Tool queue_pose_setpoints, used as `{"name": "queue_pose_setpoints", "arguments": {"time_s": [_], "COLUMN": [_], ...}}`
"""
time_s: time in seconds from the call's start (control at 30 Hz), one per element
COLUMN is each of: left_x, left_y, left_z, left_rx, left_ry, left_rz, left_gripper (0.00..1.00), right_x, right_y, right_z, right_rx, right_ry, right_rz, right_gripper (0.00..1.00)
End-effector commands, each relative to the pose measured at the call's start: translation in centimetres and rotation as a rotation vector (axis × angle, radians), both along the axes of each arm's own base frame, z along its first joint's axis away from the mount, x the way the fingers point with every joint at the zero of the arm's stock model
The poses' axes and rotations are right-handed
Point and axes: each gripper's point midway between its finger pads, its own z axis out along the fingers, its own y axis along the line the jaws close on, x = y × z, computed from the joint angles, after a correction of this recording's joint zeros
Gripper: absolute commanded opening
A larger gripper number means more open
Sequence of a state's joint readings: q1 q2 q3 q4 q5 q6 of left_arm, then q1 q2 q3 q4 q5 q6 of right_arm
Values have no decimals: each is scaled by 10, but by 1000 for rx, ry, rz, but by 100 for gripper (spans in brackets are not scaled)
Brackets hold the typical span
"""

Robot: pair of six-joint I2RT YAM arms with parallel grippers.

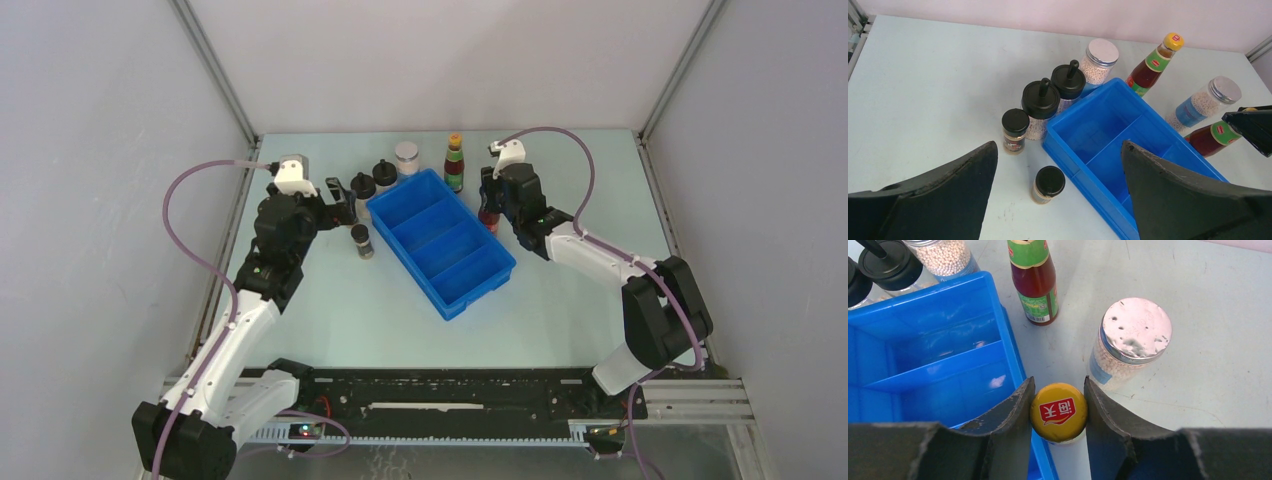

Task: Organize the condiment bottles
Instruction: Pick up the bottle from the center of the board.

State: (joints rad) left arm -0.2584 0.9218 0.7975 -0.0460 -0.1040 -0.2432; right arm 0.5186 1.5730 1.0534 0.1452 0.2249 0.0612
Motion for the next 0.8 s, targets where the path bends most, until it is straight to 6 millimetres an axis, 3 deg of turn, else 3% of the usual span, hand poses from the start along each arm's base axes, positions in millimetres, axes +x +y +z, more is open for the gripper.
{"name": "queue_pose_setpoints", "arguments": {"time_s": [0.0, 0.77], "left_x": [-2, -3], "left_y": [2, 3], "left_z": [0, 5], "left_rx": [11, -1], "left_ry": [-24, -37], "left_rz": [-3, 1], "left_gripper": [97, 96], "right_x": [6, 9], "right_y": [0, 1], "right_z": [21, 90], "right_rx": [7, 35], "right_ry": [-47, -186], "right_rz": [-14, -4], "right_gripper": [0, 0]}}
